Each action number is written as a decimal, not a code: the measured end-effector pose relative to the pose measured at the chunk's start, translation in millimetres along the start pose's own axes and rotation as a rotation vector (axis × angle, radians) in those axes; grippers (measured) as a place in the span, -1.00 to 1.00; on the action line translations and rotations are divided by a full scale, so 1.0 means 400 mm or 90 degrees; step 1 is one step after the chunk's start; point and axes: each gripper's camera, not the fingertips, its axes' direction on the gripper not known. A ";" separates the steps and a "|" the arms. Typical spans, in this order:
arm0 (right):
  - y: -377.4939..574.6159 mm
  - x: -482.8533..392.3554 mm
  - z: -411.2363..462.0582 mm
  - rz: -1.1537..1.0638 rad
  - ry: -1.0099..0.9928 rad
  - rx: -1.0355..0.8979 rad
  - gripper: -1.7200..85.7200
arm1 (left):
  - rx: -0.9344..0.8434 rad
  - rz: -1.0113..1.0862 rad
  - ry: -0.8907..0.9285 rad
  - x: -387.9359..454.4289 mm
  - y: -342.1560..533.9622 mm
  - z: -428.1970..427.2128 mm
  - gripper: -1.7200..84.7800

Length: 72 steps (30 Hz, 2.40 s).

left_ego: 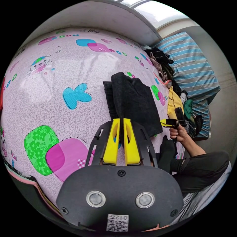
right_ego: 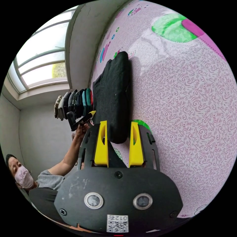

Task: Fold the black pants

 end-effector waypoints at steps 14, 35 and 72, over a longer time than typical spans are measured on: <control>0.032 0.012 0.019 0.002 0.036 -0.058 -0.66 | 0.015 0.106 -0.092 0.158 0.072 0.032 -0.94; 0.035 -0.018 0.142 -0.065 0.094 -0.122 -0.73 | -0.133 0.327 -0.113 0.307 0.217 0.288 -0.96; -0.031 -0.026 0.220 -0.091 0.157 -0.140 -0.79 | -0.048 0.292 -0.010 0.165 0.159 0.137 -0.96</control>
